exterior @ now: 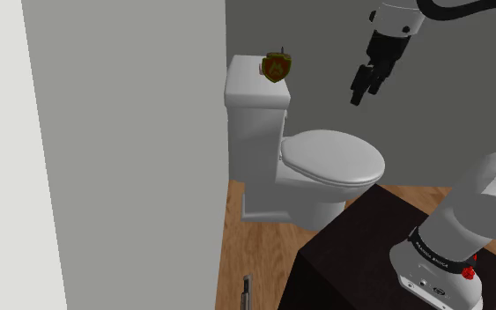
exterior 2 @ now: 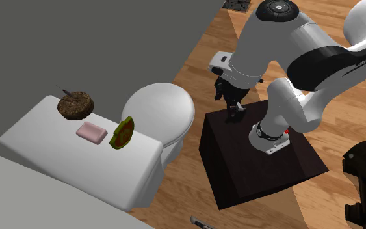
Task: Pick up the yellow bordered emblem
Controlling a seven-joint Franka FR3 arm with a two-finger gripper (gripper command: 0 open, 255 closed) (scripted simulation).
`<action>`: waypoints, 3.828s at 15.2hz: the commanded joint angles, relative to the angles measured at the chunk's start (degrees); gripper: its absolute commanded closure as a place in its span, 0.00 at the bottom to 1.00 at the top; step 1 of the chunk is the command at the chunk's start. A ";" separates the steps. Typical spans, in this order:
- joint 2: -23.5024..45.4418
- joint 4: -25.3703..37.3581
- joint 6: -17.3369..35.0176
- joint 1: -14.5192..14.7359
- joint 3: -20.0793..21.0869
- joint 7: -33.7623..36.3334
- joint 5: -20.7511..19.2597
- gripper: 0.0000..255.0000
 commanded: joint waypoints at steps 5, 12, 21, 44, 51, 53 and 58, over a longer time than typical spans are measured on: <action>9.38 7.34 1.68 1.09 -3.54 -8.62 -1.71 0.00; 26.18 23.41 1.63 3.40 -7.86 -23.33 -1.89 0.00; 49.23 51.18 -4.69 4.79 -9.62 -40.99 1.09 0.00; 66.25 70.17 -7.94 4.51 -8.19 -51.04 2.83 1.00; 67.71 75.53 -11.85 4.40 -8.18 -51.06 2.94 1.00; 68.76 78.75 -14.02 4.29 -8.18 -51.11 3.03 1.00; 72.62 89.00 -20.42 3.86 -8.17 -51.24 3.35 1.00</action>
